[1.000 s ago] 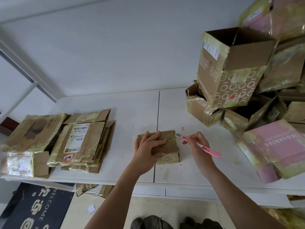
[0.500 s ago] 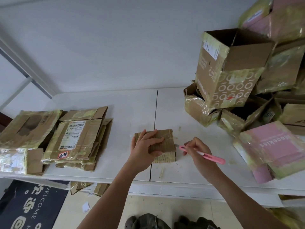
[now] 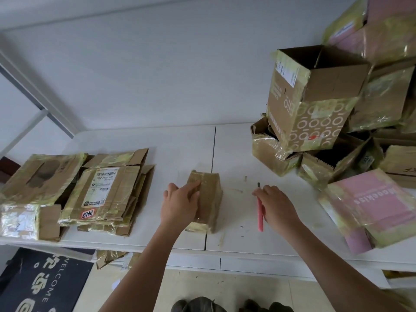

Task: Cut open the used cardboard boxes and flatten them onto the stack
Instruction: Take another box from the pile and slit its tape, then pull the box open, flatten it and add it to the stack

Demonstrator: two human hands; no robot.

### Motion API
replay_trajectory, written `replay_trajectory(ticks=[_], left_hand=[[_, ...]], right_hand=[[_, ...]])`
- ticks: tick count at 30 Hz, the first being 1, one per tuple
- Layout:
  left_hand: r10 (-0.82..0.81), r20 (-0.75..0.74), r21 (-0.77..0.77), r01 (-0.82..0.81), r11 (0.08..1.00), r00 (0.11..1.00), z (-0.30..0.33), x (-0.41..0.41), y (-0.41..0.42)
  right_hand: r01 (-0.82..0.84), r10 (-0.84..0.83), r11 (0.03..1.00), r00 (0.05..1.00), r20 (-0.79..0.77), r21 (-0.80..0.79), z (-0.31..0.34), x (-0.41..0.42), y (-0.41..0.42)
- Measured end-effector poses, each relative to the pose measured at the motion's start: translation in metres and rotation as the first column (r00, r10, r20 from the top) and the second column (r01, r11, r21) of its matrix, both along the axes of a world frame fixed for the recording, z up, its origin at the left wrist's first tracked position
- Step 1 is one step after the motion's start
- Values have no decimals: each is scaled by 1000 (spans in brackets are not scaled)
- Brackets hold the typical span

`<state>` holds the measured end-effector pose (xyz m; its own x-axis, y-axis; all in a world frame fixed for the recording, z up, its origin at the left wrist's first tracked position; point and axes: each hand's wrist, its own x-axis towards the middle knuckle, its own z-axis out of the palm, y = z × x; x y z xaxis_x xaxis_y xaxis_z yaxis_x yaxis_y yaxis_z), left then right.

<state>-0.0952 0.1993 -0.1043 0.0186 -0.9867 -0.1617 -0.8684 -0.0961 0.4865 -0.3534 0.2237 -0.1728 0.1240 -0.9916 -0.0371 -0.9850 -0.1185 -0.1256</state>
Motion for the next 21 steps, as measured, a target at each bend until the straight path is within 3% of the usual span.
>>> replay_trajectory(ticks=[3, 5, 7, 9, 10, 15, 21], left_hand=[[88, -180, 48, -81, 996, 980, 1, 9, -1], [177, -274, 94, -156, 983, 945, 2, 14, -1], [281, -377, 192, -222, 956, 883, 2, 16, 0], [334, -422, 272, -234, 934, 843, 0, 16, -2], [335, -427, 290, -224, 930, 840, -1, 15, -3], [239, -313, 218, -175, 960, 919, -6, 14, -5], [312, -295, 197, -262, 945, 903, -12, 16, -6]], right_hand=[[19, -21, 998, 999, 33, 68, 5, 11, 0], [30, -42, 998, 971, 237, 53, 14, 26, -2], [-14, -50, 994, 817, 575, 105, 26, 48, -4], [-69, -101, 980, 635, 766, 187, 39, 71, -8], [-74, -107, 978, 622, 776, 195, 43, 81, -11], [-5, -45, 996, 817, 575, 85, 49, 108, -26], [64, -57, 998, 957, 284, -16, 55, 128, -31]])
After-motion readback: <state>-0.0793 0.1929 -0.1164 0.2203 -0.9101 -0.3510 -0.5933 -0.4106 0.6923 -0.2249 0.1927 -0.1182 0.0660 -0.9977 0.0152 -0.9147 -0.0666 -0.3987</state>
